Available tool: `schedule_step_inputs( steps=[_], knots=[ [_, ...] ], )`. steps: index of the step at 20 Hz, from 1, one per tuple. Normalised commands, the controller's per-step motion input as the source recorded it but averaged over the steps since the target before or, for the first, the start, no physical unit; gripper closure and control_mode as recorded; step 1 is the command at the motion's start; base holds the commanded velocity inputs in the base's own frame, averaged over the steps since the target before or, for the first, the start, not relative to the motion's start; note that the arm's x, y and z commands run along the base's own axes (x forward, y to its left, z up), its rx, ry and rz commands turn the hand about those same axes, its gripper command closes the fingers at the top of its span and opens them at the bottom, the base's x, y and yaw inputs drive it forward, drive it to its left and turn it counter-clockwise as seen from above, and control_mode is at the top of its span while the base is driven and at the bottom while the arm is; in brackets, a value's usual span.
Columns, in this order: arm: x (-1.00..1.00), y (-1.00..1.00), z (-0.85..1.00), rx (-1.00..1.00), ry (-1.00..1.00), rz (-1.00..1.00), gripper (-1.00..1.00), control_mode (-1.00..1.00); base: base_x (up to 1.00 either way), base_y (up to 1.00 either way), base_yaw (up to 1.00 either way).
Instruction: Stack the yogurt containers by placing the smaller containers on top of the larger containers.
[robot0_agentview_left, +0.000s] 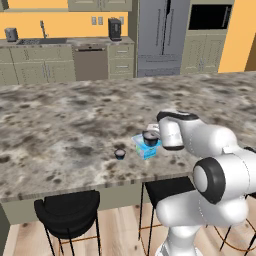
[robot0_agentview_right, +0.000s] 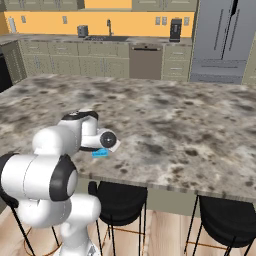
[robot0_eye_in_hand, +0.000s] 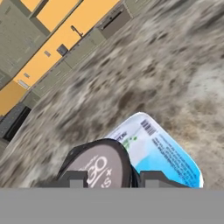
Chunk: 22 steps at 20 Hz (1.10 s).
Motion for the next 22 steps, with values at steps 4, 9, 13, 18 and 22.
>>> schedule_step_inputs(
  steps=[4, 9, 13, 18, 22],
  knots=[
    [0.15, 0.00, -0.10, 0.00, 0.00, 0.00, 1.00, -1.00, 0.00, 0.00, 0.00],
    [0.14, 0.00, -0.12, 0.00, 0.00, 0.00, 1.00, -1.00, 0.00, 0.00, 0.00],
    [0.14, 0.00, -0.13, 0.00, 0.00, 0.00, 1.00, -1.00, 0.00, 0.00, 0.00],
    [0.12, 0.00, -0.11, 0.00, 0.00, 0.00, 1.00, -1.00, 0.00, 0.00, 0.00],
    [0.03, 0.00, -0.01, 0.00, 0.00, 0.00, 1.00, -1.00, 0.00, 0.00, 0.00]
  ],
)
